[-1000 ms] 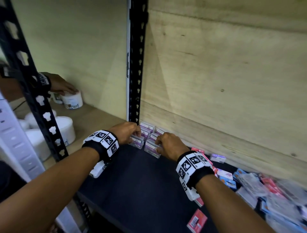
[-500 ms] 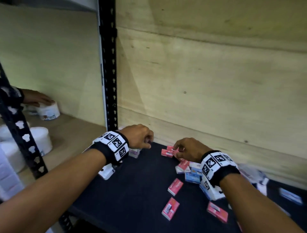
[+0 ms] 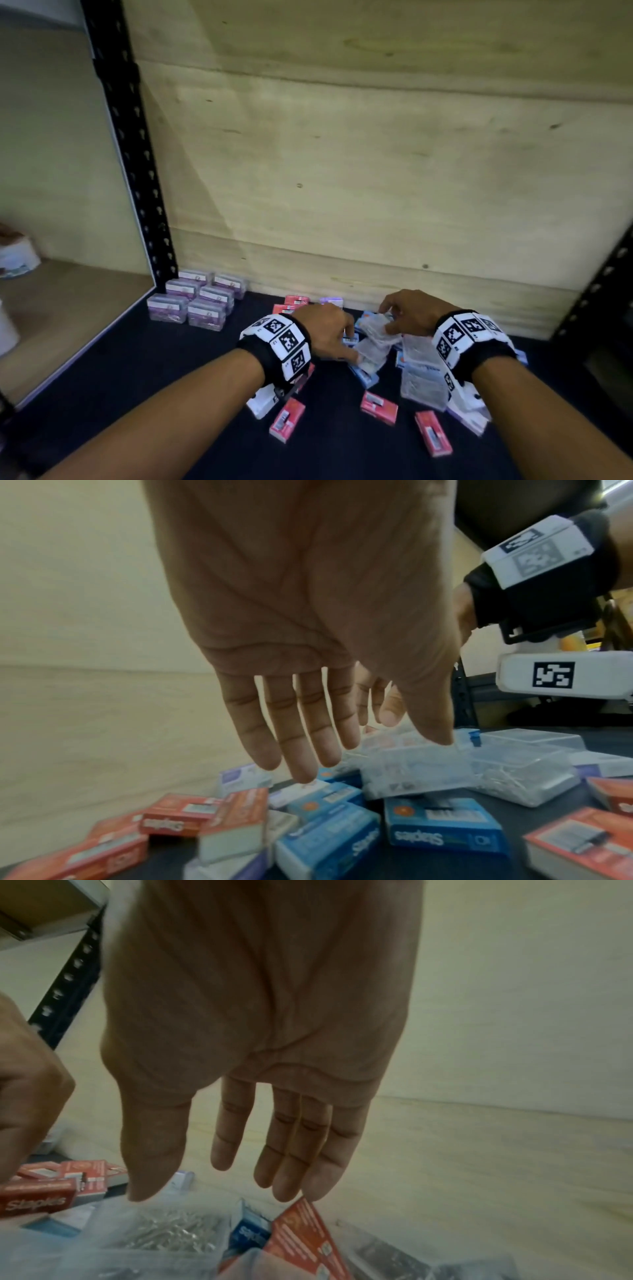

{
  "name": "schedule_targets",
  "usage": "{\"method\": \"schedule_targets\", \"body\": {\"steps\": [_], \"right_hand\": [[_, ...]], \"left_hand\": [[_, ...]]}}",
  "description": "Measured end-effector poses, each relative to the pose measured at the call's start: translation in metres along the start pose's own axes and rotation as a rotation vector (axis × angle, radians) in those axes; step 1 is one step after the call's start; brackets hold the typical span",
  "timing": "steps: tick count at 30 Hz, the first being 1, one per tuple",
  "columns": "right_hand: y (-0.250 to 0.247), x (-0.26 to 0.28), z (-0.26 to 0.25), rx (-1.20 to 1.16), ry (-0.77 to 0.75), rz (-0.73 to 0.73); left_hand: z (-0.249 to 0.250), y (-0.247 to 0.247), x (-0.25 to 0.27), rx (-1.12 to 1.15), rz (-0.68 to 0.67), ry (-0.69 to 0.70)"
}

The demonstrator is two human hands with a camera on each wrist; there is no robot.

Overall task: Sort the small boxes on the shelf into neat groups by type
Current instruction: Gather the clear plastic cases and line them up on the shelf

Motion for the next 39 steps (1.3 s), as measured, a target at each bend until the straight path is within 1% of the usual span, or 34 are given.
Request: {"method": "schedule_targets", "body": {"steps": [5, 9, 13, 19, 24, 27, 31, 35, 39], "right_hand": [[0.008, -0.001, 0.009, -0.065, -0.007, -0.039], [0.017, -0.005, 0.008, -0.114, -0.032, -0.111], [0.024, -0.007, 0.002, -0.067, -0.059, -0.137], [0.023, -0.014, 0.0, -0.026, -0.107, -0.09], [0.019, -0.014, -0.003, -0.014, -0.122, -0.067], [0.014, -0.012, -0.002, -0.078, -0.109, -0.07], [0.003, -0.01, 0.003, -0.151, -0.126, -0.036], [-0.003, -0.01, 0.014, -0.179, -0.101, 0.006], [-0.004, -0.011, 0.019, -0.227, -0.091, 0.012]], "left_hand": [[0.018, 0.011, -0.009, -0.029, -0.046, -0.059], [0.026, 0.013, -0.011, -0.084, -0.03, -0.075], [0.028, 0.012, -0.012, -0.106, -0.013, -0.091], [0.027, 0.011, -0.008, -0.148, 0.016, -0.06], [0.012, 0.01, -0.002, -0.08, -0.009, -0.047], [0.007, 0.007, -0.001, -0.074, -0.001, 0.007], [0.008, 0.002, -0.001, -0.124, 0.025, 0.074], [0.0, -0.009, -0.003, -0.142, 0.109, 0.075], [-0.012, -0.008, -0.008, -0.098, 0.085, 0.057]]}}
Point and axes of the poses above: each hand's wrist, its own x-axis away from the middle knuckle, its own y-axis out of the palm, z = x × y, the point moved 7 cm from there along -x, towards the middle knuckle, and after that the axes turned 1 degree about -x, right-handed, at the moved point
